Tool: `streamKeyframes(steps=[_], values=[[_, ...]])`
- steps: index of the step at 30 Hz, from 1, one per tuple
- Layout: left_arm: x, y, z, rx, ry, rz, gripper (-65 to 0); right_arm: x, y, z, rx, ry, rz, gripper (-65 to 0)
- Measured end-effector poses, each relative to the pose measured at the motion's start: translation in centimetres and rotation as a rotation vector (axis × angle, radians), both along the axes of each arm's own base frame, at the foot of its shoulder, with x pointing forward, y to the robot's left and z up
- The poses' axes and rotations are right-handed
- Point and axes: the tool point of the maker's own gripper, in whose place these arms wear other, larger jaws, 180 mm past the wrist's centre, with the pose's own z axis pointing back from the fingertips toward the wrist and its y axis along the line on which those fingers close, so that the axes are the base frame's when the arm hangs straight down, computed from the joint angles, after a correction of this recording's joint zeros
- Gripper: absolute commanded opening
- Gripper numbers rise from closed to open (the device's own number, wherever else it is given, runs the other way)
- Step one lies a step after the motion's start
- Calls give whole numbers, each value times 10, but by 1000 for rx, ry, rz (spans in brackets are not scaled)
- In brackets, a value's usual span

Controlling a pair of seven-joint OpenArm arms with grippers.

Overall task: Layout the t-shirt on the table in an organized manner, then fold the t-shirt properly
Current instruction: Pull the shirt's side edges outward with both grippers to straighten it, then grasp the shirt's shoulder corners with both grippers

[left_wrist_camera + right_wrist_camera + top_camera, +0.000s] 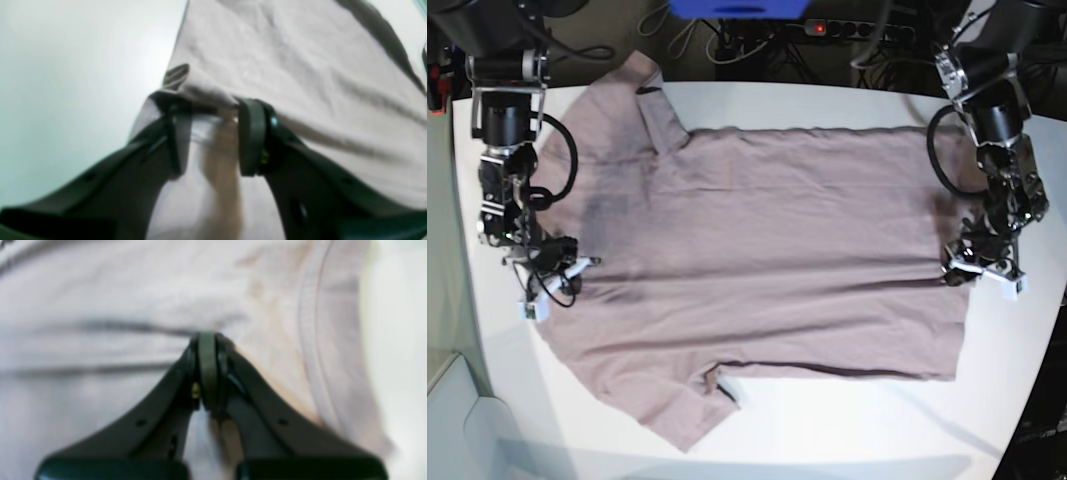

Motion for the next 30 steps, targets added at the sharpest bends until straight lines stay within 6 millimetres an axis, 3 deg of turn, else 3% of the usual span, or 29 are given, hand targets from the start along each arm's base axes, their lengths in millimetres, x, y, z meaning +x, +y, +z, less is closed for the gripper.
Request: streamKeyframes(steps=[4, 7, 9, 12, 15, 18, 21, 25, 30], values=[[-12, -1, 13, 49, 34, -36, -412, -24, -2, 29, -97, -70, 42, -650], [-21, -9, 37, 17, -11, -61, -412, -34, 28, 77, -105, -222, 130, -650], [-31, -12, 54, -6, -46, -74, -412, -48, 44, 93, -107, -273, 172, -650], [-61, -3, 61, -11, -48, -56, -412, -89, 55, 79, -111, -211, 205, -650], [-99, -1, 42, -34, 7, -11, -412, -120, 61, 56, -102, -98, 205, -650], [-125, -9, 23, -69, 60, -3, -412, -128, 67, 56, -66, -91, 182, -650], [-138, -1, 19, -57, 76, 20, -407, -143, 58, 49, -67, -45, 143, -588], [-153, 0, 11, -53, 115, 17, -326, -159, 53, 44, -64, -10, 114, -481], [-171, 9, 32, 19, 94, 22, -287, -169, 48, 41, -72, 2, 110, -427]])
